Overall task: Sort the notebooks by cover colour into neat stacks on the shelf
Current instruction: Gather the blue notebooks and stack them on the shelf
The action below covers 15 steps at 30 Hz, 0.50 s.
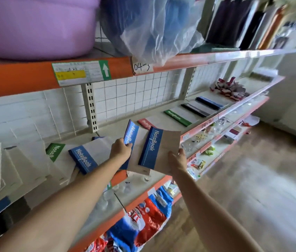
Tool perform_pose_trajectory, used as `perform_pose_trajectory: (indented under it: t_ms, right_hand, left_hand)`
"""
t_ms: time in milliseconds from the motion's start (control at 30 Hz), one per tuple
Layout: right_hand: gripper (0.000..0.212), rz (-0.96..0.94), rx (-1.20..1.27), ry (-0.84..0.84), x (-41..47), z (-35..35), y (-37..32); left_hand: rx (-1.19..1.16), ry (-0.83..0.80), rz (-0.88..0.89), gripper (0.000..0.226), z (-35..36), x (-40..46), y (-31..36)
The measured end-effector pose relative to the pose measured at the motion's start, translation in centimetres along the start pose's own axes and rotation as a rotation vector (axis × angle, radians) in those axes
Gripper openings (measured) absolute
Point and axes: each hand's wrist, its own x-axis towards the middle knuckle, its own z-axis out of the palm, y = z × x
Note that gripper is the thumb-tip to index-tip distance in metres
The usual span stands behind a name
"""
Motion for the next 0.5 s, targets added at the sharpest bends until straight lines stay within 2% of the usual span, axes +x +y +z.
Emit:
perform_pose_trajectory:
  t_ms: [233,500]
  right_hand:
    - [0.026,-0.013,0.012,0.117,3.8,-6.9,0.4]
    - [0.026,-0.042,0.026,0.101,12.4,-13.9,-0.9]
  left_hand:
    - [0.067,-0.081,0.094,0.034,6.2,0.1,5.8]
    - [0.111,-0.09,0.149,0.033,13.6,2.7,13.2]
